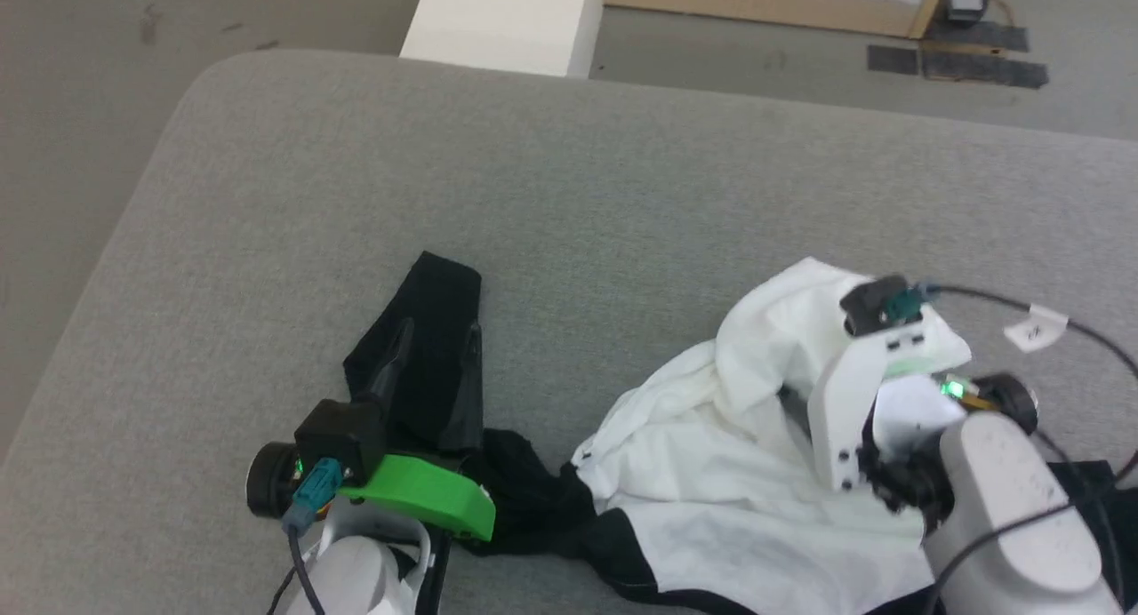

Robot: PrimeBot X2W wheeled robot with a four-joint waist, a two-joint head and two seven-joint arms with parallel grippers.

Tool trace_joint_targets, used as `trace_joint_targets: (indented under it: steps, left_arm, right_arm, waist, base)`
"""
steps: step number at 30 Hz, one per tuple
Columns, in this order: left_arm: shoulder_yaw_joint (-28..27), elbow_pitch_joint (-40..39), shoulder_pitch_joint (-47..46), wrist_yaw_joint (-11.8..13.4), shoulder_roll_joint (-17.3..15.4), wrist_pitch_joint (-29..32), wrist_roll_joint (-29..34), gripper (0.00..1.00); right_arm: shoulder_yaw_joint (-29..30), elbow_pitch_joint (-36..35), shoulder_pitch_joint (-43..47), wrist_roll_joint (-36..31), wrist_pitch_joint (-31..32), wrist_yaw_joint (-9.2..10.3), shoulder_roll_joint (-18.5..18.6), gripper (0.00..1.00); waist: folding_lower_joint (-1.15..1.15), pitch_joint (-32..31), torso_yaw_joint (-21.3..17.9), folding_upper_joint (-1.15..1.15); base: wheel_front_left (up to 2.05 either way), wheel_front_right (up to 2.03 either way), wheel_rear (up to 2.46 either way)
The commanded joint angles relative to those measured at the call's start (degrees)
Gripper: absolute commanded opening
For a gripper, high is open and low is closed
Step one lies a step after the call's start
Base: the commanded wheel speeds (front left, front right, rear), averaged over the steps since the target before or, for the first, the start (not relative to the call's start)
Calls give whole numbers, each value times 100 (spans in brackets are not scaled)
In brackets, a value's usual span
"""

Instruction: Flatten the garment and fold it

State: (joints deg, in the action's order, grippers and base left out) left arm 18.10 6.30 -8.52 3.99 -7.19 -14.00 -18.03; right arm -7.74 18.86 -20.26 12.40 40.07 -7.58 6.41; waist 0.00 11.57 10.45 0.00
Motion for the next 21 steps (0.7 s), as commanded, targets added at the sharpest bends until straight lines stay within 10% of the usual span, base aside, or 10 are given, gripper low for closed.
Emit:
trace_joint_targets:
  steps: [1, 15, 16, 18, 21]
  left_arm:
    - [2, 54, -138, -43, 45, -52, 56, 100]
    - [2, 201, -504, -206, 274, -98, 176, 100]
    - [-3, 203, -509, -211, 283, -98, 191, 100]
    - [-9, 225, -504, -239, 299, -98, 217, 100]
    - [-12, 280, -453, -288, 312, -99, 245, 100]
  right_arm:
    - [-21, 154, -278, -68, 2, 9, 46, 0]
    - [1131, 1350, -2773, -1100, -2169, 9, 164, 0]
    - [1186, 1474, -2860, -1101, -2251, 9, 155, 10]
    - [1205, 1750, -2981, -1089, -2318, 9, 151, 100]
    - [1066, 2024, -2954, -878, -2359, 9, 151, 100]
  waist:
    - [0, 252, 244, 0]
    - [0, 700, 600, 0]
    - [0, 703, 601, 0]
    - [0, 682, 586, 0]
    - [0, 567, 500, 0]
  base:
    - [0, 0, 0]
    - [0, 0, 0]
    - [0, 0, 0]
    - [0, 0, 0]
    - [0, 0, 0]
